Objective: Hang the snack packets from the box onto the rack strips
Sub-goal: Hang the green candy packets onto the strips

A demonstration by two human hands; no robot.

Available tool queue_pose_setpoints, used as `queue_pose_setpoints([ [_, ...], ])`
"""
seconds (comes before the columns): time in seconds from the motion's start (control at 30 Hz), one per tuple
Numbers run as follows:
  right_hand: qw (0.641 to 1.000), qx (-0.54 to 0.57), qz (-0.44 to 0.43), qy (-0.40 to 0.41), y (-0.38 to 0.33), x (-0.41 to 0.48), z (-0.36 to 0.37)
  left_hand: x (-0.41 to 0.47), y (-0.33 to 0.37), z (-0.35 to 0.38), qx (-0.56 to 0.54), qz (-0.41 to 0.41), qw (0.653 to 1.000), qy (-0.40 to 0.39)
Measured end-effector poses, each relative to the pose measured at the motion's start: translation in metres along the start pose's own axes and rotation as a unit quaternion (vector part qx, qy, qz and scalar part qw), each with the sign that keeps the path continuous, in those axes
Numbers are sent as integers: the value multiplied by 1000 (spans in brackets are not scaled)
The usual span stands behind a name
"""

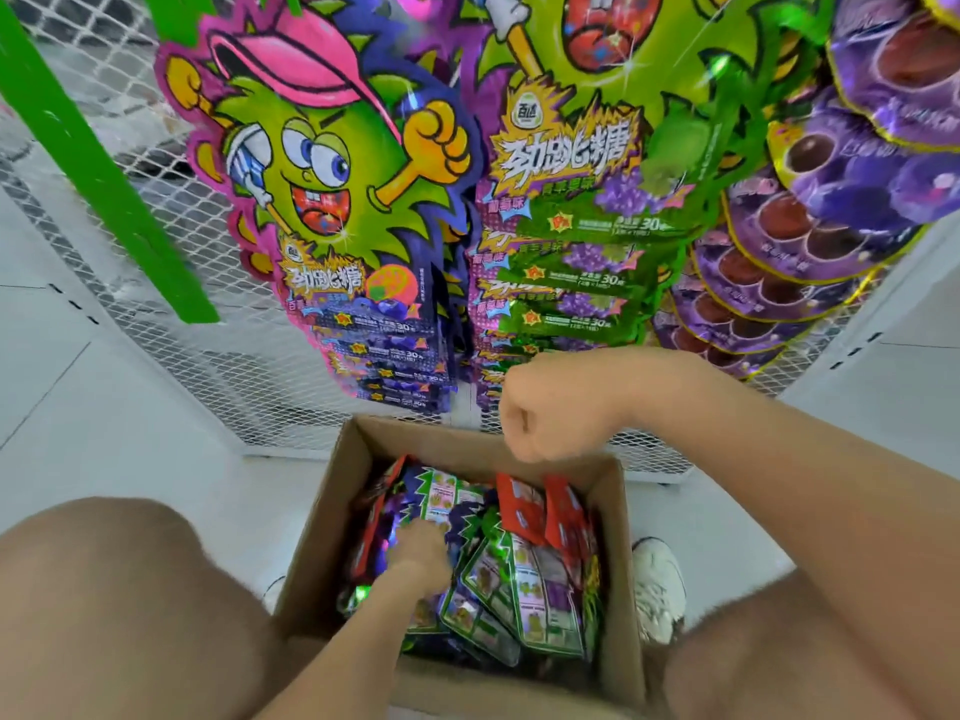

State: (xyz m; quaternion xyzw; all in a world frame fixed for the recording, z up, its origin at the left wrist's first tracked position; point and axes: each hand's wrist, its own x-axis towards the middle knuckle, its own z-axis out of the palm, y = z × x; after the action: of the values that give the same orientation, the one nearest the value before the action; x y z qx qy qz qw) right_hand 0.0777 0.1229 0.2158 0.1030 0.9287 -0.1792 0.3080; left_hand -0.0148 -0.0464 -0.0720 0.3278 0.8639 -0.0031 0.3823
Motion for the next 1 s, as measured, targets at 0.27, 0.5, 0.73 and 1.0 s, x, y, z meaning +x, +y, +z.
queue_pose_setpoints([
  [0.27, 1000, -6, -9, -22, -2, 8, 5, -6, 6, -15, -212, -49, 973, 77],
  [0.5, 995, 1, 88, 51, -5, 18, 12, -60, 38, -107, -42, 94, 995, 18],
  [0.73, 943, 203, 229, 131, -26, 27, 24, -129, 42, -168, 140, 246, 956, 72],
  [1.0, 925, 271, 208, 165, -42, 21, 32, -159, 16, -193, 32, 308, 949, 65],
])
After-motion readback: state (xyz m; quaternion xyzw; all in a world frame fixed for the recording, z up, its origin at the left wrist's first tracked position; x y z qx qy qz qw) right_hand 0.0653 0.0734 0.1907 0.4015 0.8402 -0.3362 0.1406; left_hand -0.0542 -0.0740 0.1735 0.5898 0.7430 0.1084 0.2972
